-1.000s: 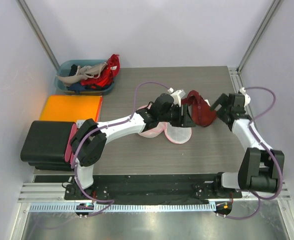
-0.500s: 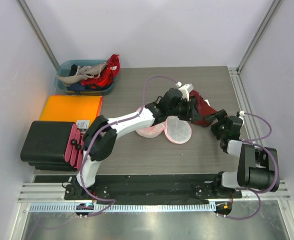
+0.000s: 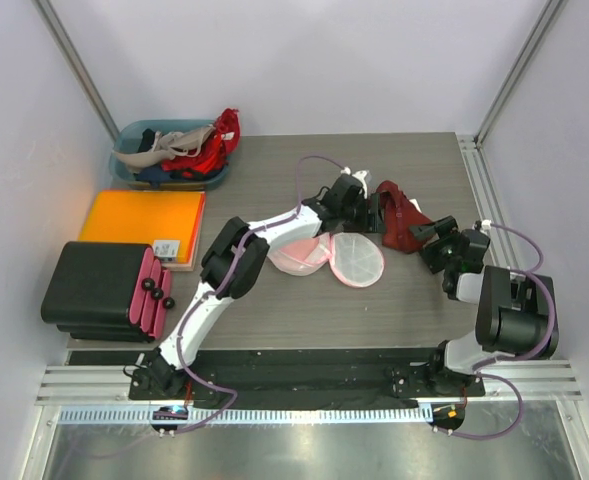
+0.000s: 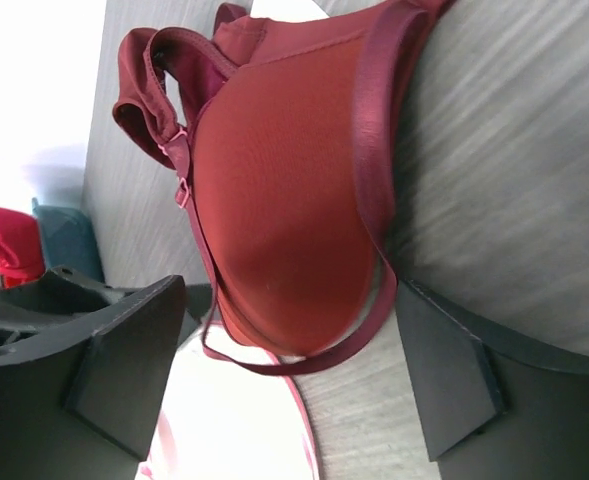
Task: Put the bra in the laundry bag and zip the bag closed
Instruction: Pick up the bra from the center of the board.
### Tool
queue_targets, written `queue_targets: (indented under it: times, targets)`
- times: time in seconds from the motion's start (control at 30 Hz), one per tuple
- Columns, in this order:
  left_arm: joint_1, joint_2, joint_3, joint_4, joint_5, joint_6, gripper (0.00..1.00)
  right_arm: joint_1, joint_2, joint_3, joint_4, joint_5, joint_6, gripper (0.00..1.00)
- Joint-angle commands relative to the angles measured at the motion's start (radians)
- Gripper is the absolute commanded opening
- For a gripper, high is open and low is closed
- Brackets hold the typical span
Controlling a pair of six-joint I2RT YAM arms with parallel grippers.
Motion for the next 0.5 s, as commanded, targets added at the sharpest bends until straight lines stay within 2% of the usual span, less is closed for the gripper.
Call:
queue_targets:
  times: [0.0,0.1,0.2,0.37,0.47]
  targets:
    - [0.001,-0.028,0.007,0.033,-0.007,-0.023,0.62,-0.005,0.070,0.029,0.093,-0.054,0.018,0.88]
    - [0.010,0.007,0.031,0.025,0.020,-0.046,0.60,-0.005,0.113,0.026,0.146,-0.082,0.041,0.83]
    - [0.015,0.047,0.056,0.060,0.094,-0.093,0.55,-0.005,0.127,0.015,0.163,-0.085,0.048,0.82]
    - [0.015,0.070,0.070,0.105,0.115,-0.110,0.54,-0.006,0.144,0.025,0.176,-0.086,0.059,0.79]
    - [0.017,0.096,0.096,0.111,0.129,-0.127,0.52,-0.005,0.158,0.030,0.221,-0.092,0.080,0.71]
